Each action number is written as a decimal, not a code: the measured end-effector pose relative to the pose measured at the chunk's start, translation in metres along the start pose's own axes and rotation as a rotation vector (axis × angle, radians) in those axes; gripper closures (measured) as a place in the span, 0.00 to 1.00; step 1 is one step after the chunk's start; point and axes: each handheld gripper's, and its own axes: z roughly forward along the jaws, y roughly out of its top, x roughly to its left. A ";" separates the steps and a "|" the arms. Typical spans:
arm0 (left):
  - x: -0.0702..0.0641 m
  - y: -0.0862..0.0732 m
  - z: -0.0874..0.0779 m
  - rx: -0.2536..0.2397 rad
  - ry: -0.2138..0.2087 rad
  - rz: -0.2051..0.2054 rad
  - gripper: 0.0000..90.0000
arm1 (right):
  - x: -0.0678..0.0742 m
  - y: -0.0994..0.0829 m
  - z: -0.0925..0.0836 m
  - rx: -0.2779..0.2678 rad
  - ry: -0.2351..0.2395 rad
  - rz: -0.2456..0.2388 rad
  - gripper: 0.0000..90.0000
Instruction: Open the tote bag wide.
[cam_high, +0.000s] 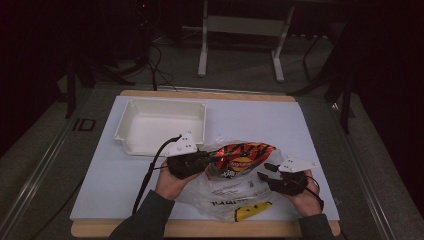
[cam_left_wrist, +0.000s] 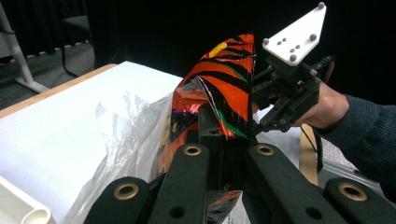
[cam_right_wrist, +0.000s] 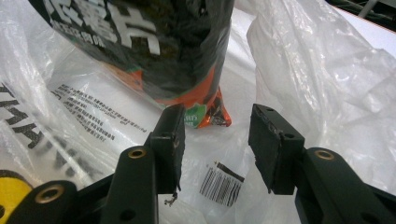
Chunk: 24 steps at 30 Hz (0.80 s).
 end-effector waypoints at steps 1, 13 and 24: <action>0.000 0.000 0.000 0.000 0.000 0.000 1.00 | 0.000 0.000 0.000 0.000 0.000 0.000 0.62; 0.003 0.001 0.007 0.003 0.013 -0.017 1.00 | -0.001 -0.008 -0.014 -0.010 -0.008 0.001 0.60; 0.007 0.001 0.018 -0.032 0.003 -0.058 1.00 | -0.001 -0.015 -0.015 0.003 0.000 0.009 0.60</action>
